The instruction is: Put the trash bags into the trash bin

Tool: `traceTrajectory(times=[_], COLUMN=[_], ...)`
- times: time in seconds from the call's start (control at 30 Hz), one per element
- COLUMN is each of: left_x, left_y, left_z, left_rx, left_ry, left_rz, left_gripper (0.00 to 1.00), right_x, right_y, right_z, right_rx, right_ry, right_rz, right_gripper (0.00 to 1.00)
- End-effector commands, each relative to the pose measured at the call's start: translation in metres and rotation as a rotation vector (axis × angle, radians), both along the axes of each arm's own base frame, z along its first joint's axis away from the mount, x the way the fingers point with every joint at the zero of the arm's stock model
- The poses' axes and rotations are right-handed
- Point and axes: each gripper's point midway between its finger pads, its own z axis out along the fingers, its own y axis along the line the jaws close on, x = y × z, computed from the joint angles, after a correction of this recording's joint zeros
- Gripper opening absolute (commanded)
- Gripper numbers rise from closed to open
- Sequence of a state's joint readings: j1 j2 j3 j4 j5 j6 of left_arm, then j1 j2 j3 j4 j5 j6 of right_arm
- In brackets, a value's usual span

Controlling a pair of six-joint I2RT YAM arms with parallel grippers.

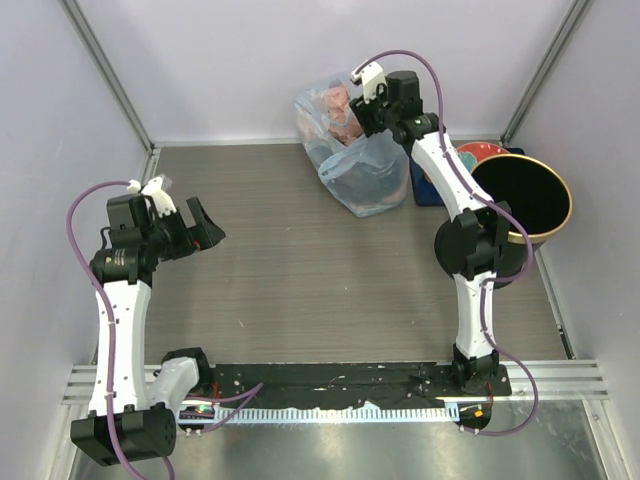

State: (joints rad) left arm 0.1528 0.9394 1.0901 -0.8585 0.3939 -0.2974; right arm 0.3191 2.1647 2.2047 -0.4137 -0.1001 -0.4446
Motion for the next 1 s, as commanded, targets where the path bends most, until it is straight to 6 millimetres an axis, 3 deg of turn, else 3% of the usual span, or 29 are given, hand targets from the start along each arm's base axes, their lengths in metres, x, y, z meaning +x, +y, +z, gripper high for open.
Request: traceTrajectory(times=[0.0, 0.4, 0.53, 0.73, 0.87, 0.97], left_x=[0.007, 0.009, 0.010, 0.010, 0.011, 0.011], left_y=[-0.004, -0.005, -0.004, -0.003, -0.002, -0.002], left_z=[0.011, 0.007, 0.002, 0.001, -0.002, 0.000], left_rx=[-0.022, -0.030, -0.025, -0.019, -0.019, -0.018], left_ry=[-0.056, -0.038, -0.028, -0.027, -0.020, -0.024], left_rz=[-0.018, -0.023, -0.021, -0.019, -0.016, -0.013], left_gripper=[1.00, 1.00, 1.00, 1.00, 1.00, 1.00], right_x=[0.008, 0.026, 0.033, 0.048, 0.058, 0.054], right_y=[0.013, 0.023, 0.025, 0.025, 0.022, 0.025], right_z=[0.024, -0.009, -0.014, -0.015, -0.009, 0.005], right_rx=[0.015, -0.017, -0.023, -0.029, -0.020, 0.008], right_ry=[-0.100, -0.084, -0.098, -0.149, -0.191, -0.202], right_rz=[0.044, 0.074, 0.066, 0.031, -0.009, 0.005], right_gripper=[0.62, 0.60, 0.67, 0.70, 0.62, 0.29])
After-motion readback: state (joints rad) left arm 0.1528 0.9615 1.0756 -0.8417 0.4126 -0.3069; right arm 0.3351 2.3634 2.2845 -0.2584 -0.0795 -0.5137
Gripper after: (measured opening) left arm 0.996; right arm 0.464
